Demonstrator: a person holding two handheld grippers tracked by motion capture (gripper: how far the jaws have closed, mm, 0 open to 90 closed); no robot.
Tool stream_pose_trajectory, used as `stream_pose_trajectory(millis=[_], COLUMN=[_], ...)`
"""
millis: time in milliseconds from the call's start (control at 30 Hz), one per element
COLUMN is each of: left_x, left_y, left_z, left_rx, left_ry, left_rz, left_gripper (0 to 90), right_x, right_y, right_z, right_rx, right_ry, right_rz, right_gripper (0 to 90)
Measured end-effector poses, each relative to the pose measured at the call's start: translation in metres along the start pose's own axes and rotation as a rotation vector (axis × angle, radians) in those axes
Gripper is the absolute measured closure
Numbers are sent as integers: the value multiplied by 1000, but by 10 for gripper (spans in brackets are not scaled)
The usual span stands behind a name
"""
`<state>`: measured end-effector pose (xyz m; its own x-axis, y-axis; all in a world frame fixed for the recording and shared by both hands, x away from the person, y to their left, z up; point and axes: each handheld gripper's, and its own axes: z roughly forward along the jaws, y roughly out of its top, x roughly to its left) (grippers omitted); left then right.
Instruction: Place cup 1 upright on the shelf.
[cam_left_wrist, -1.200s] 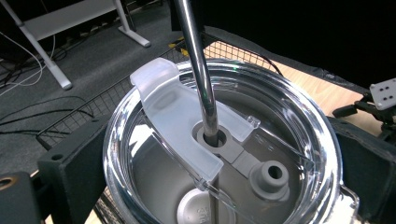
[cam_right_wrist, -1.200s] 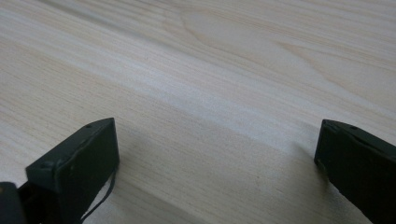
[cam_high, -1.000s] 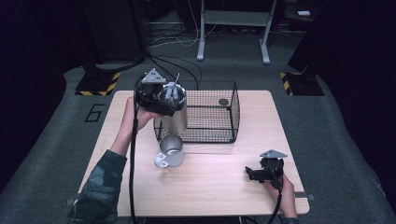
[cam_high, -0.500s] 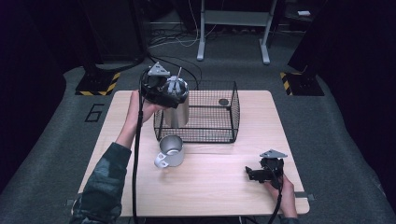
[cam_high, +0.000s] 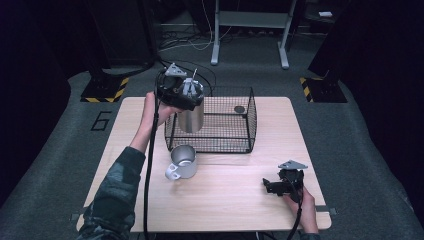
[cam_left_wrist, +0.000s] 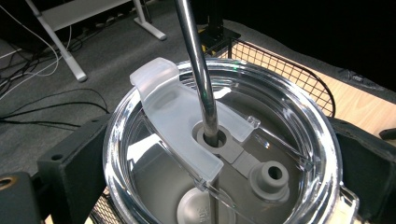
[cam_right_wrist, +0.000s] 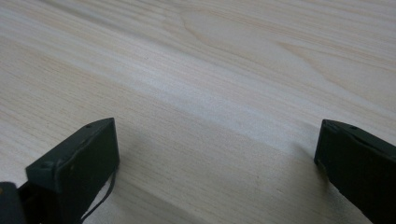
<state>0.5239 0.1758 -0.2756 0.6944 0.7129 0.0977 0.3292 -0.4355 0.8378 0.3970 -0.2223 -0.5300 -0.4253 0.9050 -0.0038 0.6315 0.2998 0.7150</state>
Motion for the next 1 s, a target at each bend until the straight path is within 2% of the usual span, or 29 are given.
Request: stream_pose_trajectory(millis=[133, 167, 200, 300, 500, 700, 733, 867, 933, 1000], left_x=[1, 1, 2, 5, 12, 17, 19, 20, 21, 21], left_y=[1, 0, 0, -1, -5, -9, -10, -12, -14, -16], left_z=[6, 8, 9, 15, 26, 37, 39, 45, 47, 51], left_rx=[9, 4, 15, 22, 45, 46, 54, 53, 61, 56], left_ry=[4, 7, 3, 8, 15, 28, 31, 35, 40, 43], left_rz=[-3, -19, -8, -15, -48, -82, -71, -92, -84, -95], left_gripper=[40, 40, 40, 40, 40, 40, 40, 40, 40, 40], right_x=[0, 0, 0, 0, 0, 0, 0, 1, 1, 1], right_y=[0, 0, 0, 0, 0, 0, 0, 0, 0, 0], right_z=[0, 0, 0, 0, 0, 0, 0, 0, 0, 0], right_rx=[0, 0, 0, 0, 0, 0, 0, -2, -4, -3], right_ry=[0, 1, 1, 0, 1, 0, 0, 0, 4, 4], right_rz=[0, -1, 1, 0, 1, 0, 1, 11, 16, 16], right_gripper=[0, 0, 0, 0, 0, 0, 0, 0, 0, 0])
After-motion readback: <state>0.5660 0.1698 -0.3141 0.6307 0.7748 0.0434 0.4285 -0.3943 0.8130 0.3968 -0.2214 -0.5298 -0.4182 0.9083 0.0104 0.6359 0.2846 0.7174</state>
